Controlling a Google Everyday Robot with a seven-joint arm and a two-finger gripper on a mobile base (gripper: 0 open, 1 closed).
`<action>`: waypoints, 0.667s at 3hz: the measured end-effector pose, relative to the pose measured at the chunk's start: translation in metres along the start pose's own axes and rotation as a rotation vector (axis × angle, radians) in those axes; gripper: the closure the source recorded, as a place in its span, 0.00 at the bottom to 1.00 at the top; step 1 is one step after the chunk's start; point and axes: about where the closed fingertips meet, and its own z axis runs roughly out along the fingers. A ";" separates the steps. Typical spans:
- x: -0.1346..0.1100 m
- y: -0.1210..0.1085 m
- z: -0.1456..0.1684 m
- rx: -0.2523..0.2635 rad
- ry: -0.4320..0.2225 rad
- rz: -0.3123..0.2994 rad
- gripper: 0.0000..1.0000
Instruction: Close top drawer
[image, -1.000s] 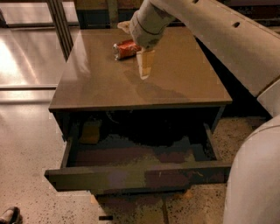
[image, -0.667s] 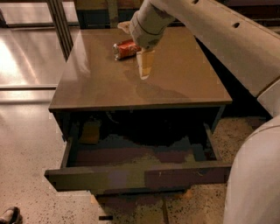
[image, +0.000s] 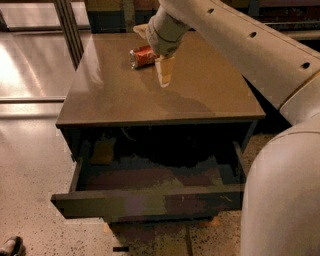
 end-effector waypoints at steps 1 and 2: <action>0.006 -0.014 0.022 0.016 0.005 -0.041 0.00; 0.012 -0.032 0.045 0.035 -0.002 -0.080 0.00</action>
Offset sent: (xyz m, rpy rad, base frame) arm 0.0866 0.0285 -0.0150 -0.0232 -0.1022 0.1022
